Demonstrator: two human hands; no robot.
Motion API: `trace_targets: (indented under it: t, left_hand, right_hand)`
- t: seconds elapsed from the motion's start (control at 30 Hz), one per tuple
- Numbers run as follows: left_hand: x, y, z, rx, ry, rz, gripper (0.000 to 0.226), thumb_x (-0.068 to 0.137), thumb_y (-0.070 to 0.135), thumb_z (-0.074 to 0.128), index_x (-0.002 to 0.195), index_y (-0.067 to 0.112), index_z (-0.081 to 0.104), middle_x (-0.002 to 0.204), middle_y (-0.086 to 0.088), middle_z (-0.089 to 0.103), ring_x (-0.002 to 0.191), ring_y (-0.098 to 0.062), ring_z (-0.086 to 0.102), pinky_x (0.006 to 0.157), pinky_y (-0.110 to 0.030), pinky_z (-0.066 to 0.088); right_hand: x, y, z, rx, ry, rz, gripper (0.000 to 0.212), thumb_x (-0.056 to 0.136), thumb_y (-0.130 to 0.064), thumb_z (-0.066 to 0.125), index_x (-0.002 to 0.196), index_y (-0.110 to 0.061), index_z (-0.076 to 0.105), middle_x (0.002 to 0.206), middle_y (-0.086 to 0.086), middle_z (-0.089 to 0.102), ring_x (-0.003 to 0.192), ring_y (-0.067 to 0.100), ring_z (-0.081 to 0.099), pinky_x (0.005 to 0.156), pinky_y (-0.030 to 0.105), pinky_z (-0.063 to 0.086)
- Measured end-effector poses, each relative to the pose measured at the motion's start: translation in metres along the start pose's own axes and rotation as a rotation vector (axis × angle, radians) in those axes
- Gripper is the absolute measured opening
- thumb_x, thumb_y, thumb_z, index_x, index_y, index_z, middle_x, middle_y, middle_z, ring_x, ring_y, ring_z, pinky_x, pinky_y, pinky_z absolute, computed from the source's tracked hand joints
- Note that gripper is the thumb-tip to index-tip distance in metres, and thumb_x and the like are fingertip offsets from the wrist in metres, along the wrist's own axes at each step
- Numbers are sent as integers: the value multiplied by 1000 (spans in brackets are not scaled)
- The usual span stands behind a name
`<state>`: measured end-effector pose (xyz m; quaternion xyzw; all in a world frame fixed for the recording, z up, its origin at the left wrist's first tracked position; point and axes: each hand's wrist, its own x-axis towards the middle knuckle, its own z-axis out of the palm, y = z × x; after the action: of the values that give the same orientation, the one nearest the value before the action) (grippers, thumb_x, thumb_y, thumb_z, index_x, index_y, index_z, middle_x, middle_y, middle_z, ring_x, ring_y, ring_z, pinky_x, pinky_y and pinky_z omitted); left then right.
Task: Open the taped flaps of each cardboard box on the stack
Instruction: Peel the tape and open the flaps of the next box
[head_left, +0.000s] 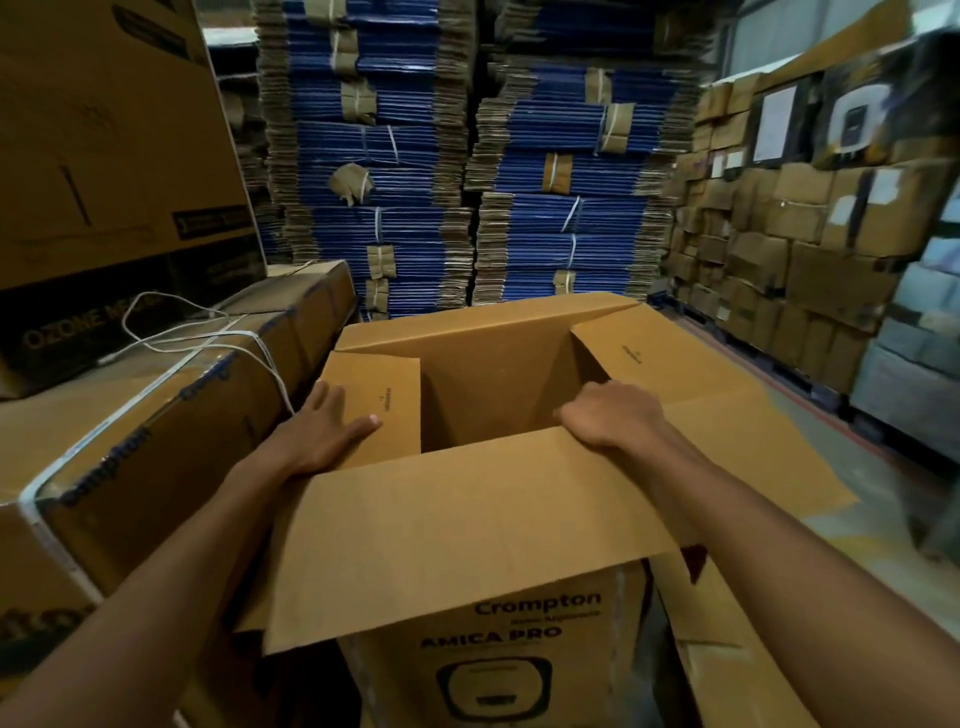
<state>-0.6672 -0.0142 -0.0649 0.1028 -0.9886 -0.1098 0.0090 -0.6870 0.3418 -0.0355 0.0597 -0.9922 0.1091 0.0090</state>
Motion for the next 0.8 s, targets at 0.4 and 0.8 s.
trace_targets:
  t: [0.4, 0.8]
  left_hand:
    - [-7, 2, 1, -23, 48, 10, 86, 97, 68, 41, 160, 14, 16, 170, -9, 3, 149, -37, 26, 113, -57, 35]
    - [-35, 21, -11, 181, 140, 137, 63, 98, 68, 38, 148, 31, 43, 164, -3, 29, 151, -34, 21, 117, -64, 22]
  right_hand:
    - [-7, 68, -37, -237, 256, 405, 74, 103, -45, 37, 158, 2, 21, 165, 29, 9, 154, 46, 4, 125, 58, -1]
    - [-28, 69, 1, -102, 209, -12, 68, 107, -54, 20, 87, -13, 70, 93, 11, 68, 101, 28, 62, 108, 50, 35]
